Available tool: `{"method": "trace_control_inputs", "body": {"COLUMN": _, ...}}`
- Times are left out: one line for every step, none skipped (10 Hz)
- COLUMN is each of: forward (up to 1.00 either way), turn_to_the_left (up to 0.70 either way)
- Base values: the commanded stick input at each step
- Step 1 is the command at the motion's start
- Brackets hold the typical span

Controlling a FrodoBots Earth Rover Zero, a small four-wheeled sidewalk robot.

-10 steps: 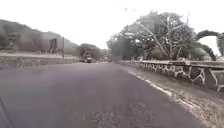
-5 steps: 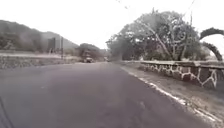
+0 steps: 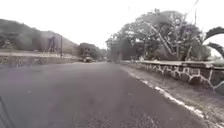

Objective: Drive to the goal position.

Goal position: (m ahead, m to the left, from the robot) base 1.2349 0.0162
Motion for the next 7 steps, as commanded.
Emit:
{"method": "trace_control_inputs", "body": {"forward": 0.70, "turn_to_the_left": 0.00}}
{"method": "trace_control_inputs", "body": {"forward": 0.70, "turn_to_the_left": 0.00}}
{"method": "trace_control_inputs", "body": {"forward": 0.70, "turn_to_the_left": 0.00}}
{"method": "trace_control_inputs", "body": {"forward": 0.70, "turn_to_the_left": 0.00}}
{"method": "trace_control_inputs", "body": {"forward": 0.70, "turn_to_the_left": 0.00}}
{"method": "trace_control_inputs", "body": {"forward": 0.70, "turn_to_the_left": 0.00}}
{"method": "trace_control_inputs", "body": {"forward": 0.70, "turn_to_the_left": 0.00}}
